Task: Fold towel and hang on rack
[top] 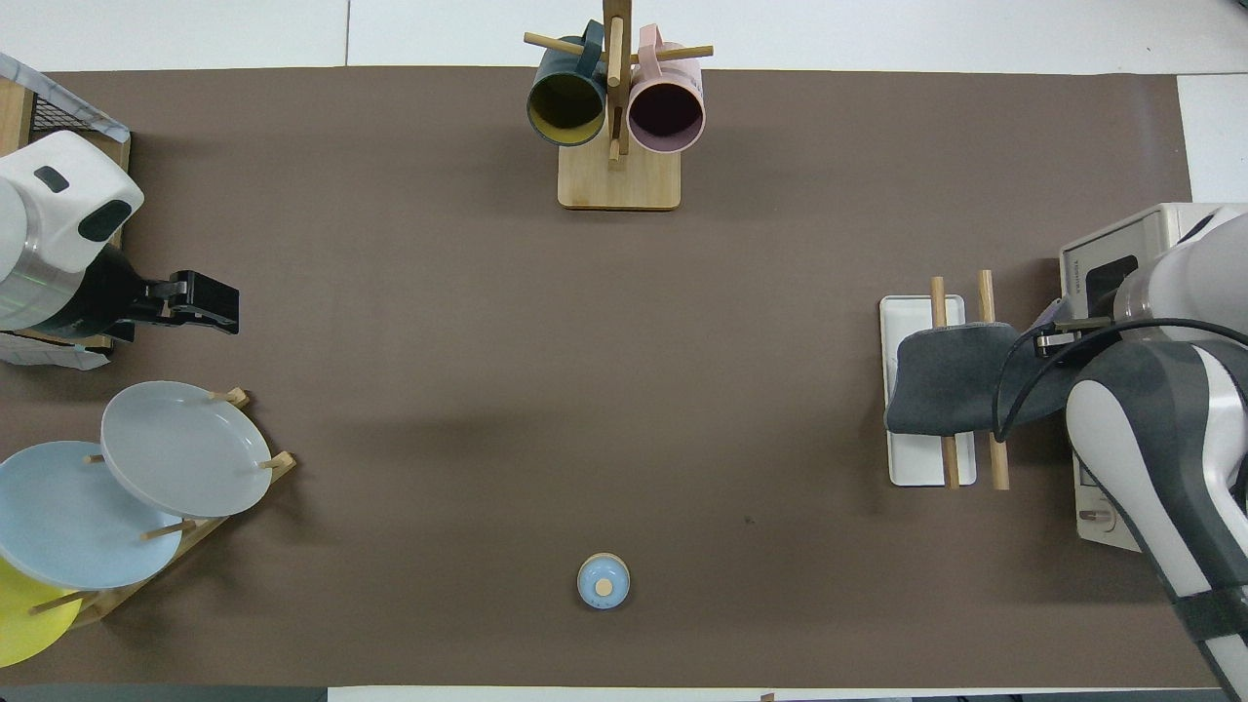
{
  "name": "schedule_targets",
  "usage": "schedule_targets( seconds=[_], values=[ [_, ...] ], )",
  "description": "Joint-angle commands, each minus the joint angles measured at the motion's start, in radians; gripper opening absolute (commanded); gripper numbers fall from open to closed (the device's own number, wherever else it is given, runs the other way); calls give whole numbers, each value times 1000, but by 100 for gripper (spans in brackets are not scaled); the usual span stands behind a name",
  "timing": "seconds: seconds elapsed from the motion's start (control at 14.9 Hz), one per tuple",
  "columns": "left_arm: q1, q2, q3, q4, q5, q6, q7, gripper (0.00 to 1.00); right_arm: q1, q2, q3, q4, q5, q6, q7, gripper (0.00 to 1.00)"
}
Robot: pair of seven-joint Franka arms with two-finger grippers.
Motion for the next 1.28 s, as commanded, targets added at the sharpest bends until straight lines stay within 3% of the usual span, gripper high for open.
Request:
schedule_targets(
  seconds=[0.0, 0.13, 0.54, 0.74, 0.94, 1.21],
  values=[
    [15, 9, 9, 69, 12, -28, 20, 100, -32, -3, 9, -9, -18, 7, -34, 3],
    [25, 0, 3, 54, 9, -42, 22, 100, -32, -3, 9, -9, -9, 6, -31, 99],
    [31, -7, 2, 39, 9, -42, 21, 100, -26, -2, 9, -1, -3, 7, -23, 100],
    [32, -7, 3, 37, 9, -36, 24, 100, -22, 0, 14, 55, 23, -13, -26, 100],
    [34, -7, 3, 39, 12, -36, 114, 100, -22, 6, 17, 187, 106, -146, -25, 100],
    [34, -7, 3, 36, 12, -37, 128, 100, -20, 19, 18, 389, 112, -370, -23, 100]
  ],
)
